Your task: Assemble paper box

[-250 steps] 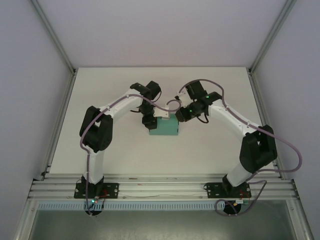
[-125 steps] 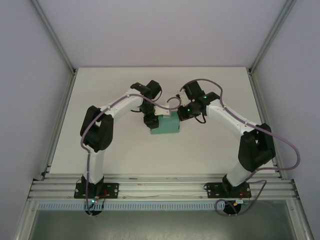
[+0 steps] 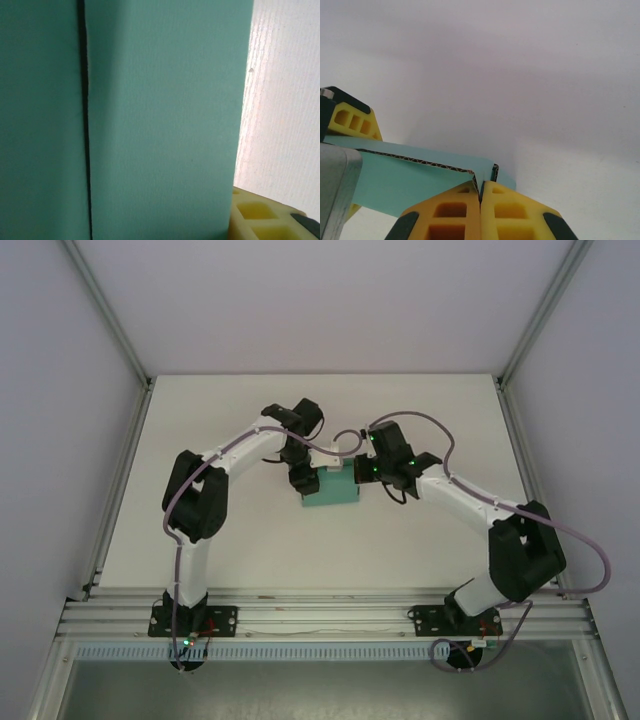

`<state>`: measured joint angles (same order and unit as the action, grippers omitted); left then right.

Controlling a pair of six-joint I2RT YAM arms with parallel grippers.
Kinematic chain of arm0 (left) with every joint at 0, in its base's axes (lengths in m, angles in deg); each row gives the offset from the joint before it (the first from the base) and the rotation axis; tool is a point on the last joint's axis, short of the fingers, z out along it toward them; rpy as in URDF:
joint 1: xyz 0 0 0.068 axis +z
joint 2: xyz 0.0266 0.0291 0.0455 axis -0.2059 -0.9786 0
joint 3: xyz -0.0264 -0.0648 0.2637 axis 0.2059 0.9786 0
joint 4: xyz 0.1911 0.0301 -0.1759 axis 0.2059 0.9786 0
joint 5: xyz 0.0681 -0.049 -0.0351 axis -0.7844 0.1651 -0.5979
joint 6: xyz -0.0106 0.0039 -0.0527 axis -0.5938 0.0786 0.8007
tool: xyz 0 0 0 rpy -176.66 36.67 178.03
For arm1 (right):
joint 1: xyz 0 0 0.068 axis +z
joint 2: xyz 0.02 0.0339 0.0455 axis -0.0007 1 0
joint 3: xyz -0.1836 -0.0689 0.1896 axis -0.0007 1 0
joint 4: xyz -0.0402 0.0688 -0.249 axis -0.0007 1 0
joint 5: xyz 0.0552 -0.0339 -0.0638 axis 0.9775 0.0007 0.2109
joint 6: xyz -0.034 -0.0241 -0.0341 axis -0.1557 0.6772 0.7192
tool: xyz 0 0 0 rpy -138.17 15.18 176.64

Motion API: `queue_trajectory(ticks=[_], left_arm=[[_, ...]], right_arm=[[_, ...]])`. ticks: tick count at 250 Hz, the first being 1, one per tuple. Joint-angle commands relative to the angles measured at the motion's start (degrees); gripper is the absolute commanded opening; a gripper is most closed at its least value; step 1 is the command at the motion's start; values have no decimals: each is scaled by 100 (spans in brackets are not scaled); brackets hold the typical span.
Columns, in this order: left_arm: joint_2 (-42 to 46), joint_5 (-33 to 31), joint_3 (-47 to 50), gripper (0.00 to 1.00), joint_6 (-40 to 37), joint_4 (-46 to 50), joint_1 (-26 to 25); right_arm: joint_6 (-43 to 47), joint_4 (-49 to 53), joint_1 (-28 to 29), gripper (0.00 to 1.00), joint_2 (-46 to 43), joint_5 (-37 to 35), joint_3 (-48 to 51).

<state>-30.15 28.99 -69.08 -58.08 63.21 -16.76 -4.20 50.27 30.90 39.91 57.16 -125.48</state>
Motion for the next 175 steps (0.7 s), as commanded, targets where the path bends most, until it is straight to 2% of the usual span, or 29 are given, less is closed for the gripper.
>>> queue_trajectory(ticks=[1,54,99,127,175], left_arm=[[25,-73,111,50,151,-328,-19],[10,-208,135,50,218,-346,-45],[11,-239,209,50,245,-394,-65],[25,-302,221,50,242,-384,-62],[100,-328,399,49,152,-420,-62]], right_arm=[[-424,-25,114,0,-17,44,226],[-670,625,238,0,-74,-343,-138],[-868,602,236,0,-31,-371,-27],[-968,944,225,0,80,-607,-417],[-1128,883,159,0,82,-330,-777]])
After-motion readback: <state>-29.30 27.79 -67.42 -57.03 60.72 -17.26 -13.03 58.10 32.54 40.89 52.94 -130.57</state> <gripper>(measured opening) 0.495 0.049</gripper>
